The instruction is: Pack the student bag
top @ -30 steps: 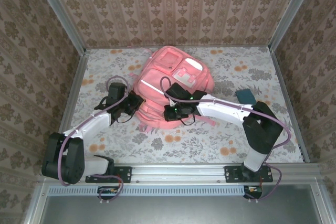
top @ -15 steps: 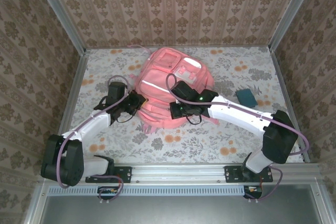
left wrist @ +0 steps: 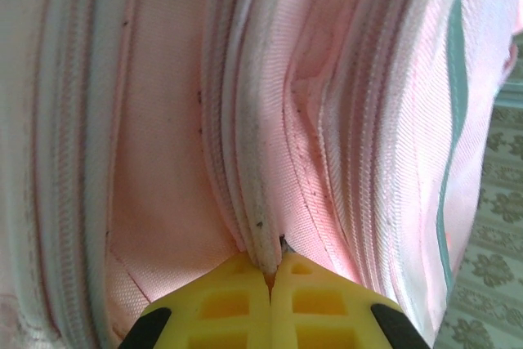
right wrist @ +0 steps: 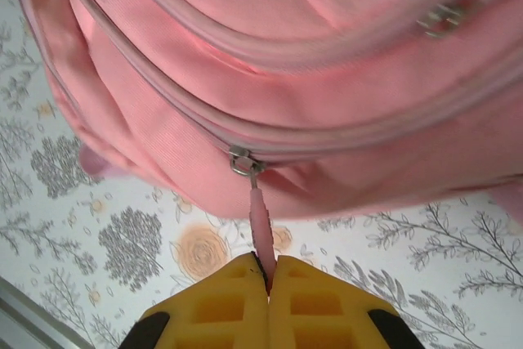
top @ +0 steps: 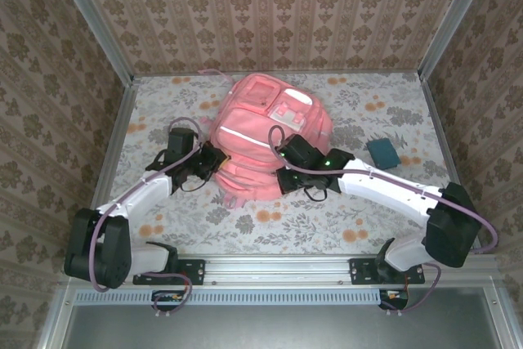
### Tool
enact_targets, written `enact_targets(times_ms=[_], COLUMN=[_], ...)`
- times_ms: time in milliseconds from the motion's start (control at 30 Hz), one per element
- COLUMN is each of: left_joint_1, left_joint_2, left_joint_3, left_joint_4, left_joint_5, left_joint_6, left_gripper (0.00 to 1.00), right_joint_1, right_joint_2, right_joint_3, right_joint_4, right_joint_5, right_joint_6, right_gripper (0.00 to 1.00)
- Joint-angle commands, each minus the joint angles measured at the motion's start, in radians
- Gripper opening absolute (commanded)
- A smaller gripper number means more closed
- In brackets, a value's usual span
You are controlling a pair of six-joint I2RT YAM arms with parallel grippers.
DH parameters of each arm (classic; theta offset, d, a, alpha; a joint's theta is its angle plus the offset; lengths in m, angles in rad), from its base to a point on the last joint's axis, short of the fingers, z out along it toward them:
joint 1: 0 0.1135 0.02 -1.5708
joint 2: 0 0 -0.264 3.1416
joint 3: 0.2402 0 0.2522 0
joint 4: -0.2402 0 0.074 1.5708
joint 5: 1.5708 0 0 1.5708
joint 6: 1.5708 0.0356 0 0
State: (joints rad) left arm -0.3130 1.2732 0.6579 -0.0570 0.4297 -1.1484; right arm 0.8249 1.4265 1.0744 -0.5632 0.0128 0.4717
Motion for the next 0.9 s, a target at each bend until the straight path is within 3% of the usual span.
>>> enact_targets(times_ms=[0,67,167,367,567,867], left_joint_1=[0.018,0.011,0.012,0.029,0.032,0.035], left_joint_2=[0.015,0.017,0.017,0.012,0.012,0.009], left_joint_3=[0.019,0.02,0.021,0.015,0.005,0.0], left_joint_4=[0.016,0.02,0.009,-0.02,-0.017,-0.018], left_joint_5=[-0.092,-0.096,-0.105,-0.115,-0.12,-0.107], left_joint_6=[0.037,0.033,0.035,0.05,0.052,0.058], left_gripper=[0.0,0.0,0.0,0.0,0.0,0.0], right_joint_1=[0.005,0.034,0.057,0.022,-0.115,-0.242], right_joint_2=[-0.01,0.043,0.093,0.023,-0.057,0.095], right_joint_3=[-0.006,0.041,0.098,0.032,-0.038,0.071], right_joint_4=[0.015,0.02,-0.014,-0.136,-0.122,-0.035], right_joint_5=[-0.098,-0.074,0.055,0.317,0.329,0.313], right_joint_6=[-0.02,-0.012,0.018,0.054,0.049,0.011], right_gripper=[0.0,0.0,0.0,0.0,0.0,0.0])
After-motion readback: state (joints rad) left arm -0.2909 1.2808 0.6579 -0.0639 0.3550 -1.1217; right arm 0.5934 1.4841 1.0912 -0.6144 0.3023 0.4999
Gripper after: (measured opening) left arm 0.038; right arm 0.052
